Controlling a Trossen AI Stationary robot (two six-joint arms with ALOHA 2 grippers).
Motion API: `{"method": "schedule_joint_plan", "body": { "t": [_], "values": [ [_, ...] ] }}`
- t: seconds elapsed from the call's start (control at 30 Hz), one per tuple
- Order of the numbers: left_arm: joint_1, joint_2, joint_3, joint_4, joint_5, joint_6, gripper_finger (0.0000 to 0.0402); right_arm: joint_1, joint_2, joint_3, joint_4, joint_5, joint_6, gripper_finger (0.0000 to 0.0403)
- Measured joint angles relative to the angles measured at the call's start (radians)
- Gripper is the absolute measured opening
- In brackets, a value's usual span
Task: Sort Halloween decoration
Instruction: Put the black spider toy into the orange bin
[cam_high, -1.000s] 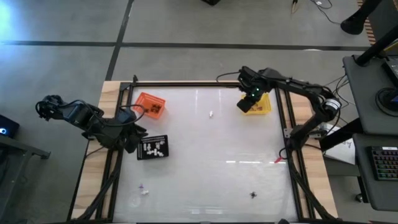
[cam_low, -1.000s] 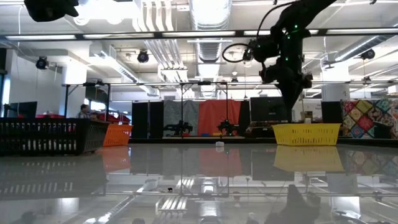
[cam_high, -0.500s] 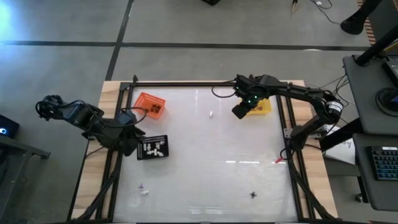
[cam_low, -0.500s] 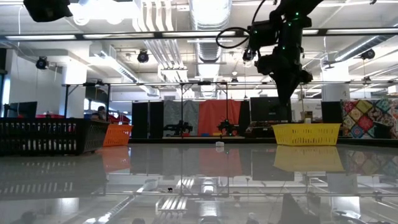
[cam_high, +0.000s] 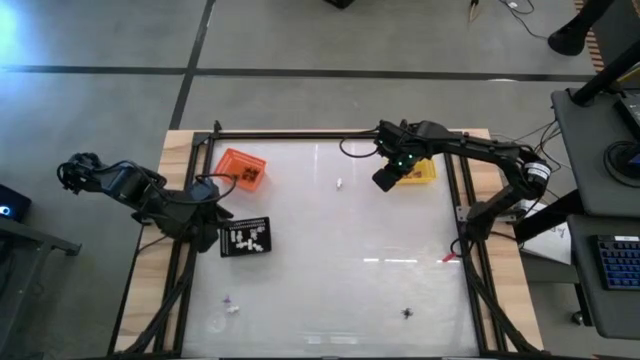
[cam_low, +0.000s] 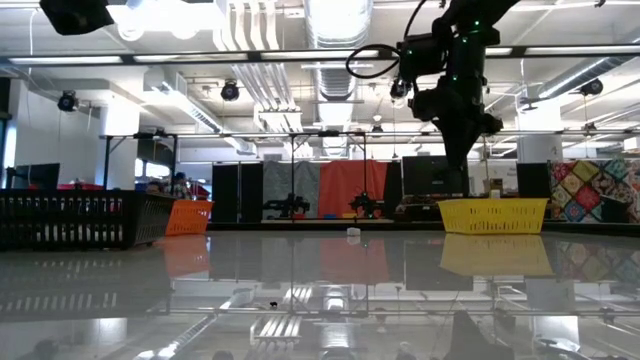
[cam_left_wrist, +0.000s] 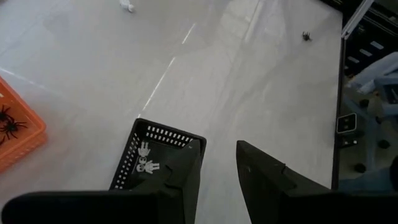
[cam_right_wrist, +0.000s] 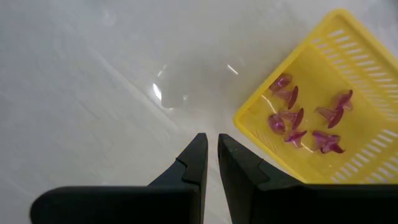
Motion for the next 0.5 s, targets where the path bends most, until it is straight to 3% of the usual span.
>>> {"method": "schedule_joint_plan", "body": {
  "t": [0.5],
  "values": [
    [0.0, -0.001, 0.0, 0.001, 0.0, -0.008, 0.0087, 0.0, 0.0, 0.0, 0.022, -0.002, 0.033, 0.0034]
  ]
}}
